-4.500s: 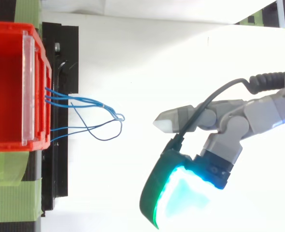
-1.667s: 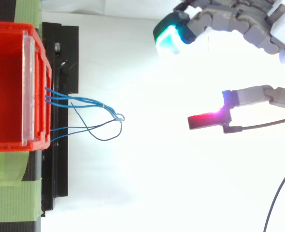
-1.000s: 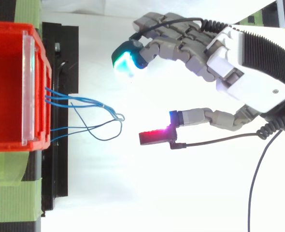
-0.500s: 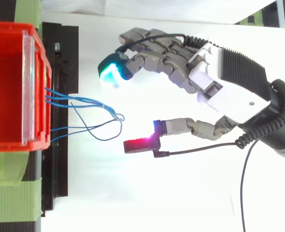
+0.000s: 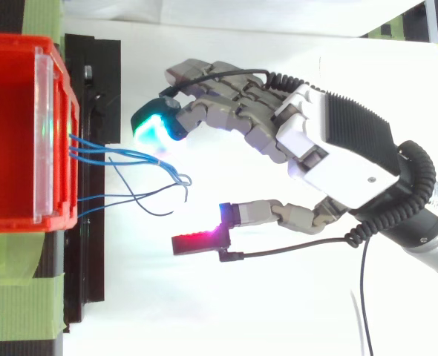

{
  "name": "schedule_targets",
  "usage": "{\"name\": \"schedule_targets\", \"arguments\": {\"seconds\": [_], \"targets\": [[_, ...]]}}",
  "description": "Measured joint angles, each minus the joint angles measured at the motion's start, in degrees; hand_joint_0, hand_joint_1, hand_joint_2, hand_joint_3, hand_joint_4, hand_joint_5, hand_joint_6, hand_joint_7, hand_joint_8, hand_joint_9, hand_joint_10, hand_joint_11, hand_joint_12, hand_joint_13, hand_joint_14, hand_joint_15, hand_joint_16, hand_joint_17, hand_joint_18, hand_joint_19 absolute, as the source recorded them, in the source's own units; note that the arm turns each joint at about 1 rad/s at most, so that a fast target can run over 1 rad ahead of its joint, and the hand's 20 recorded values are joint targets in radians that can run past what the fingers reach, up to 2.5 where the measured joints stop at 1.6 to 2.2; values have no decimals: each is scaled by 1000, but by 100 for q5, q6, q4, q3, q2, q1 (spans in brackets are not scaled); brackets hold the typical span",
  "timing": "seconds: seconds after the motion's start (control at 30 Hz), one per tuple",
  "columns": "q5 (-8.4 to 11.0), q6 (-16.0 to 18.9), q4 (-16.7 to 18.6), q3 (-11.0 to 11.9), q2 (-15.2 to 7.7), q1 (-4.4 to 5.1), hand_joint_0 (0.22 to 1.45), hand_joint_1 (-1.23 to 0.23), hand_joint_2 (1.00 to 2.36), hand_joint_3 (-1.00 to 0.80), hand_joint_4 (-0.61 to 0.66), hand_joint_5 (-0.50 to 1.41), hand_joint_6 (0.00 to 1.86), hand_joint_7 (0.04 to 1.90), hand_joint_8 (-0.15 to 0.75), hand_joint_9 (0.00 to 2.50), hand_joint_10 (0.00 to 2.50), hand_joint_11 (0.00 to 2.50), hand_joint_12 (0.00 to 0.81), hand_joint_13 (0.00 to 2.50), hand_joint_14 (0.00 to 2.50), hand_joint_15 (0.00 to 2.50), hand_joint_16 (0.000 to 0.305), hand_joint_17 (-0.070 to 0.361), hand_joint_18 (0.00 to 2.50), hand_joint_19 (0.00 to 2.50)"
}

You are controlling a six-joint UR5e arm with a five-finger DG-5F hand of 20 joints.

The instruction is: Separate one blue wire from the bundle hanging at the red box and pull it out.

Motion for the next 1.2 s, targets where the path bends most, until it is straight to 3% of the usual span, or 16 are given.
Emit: {"name": "schedule_targets", "arguments": {"seconds": [0.5,0.9,1.2], "targets": [[18,100,193,193,-39,4,544,-639,1000,-500,347,-159,503,912,328,381,0,0,393,301,6,160,56,126,343,114],[5,182,202,209,-39,5,552,-660,1000,-500,353,-146,503,985,330,407,0,16,394,330,5,171,54,122,371,131],[9,183,176,208,-39,1,562,-676,1000,-500,328,-120,502,1139,339,460,2,61,396,379,5,191,52,117,465,166]]}}
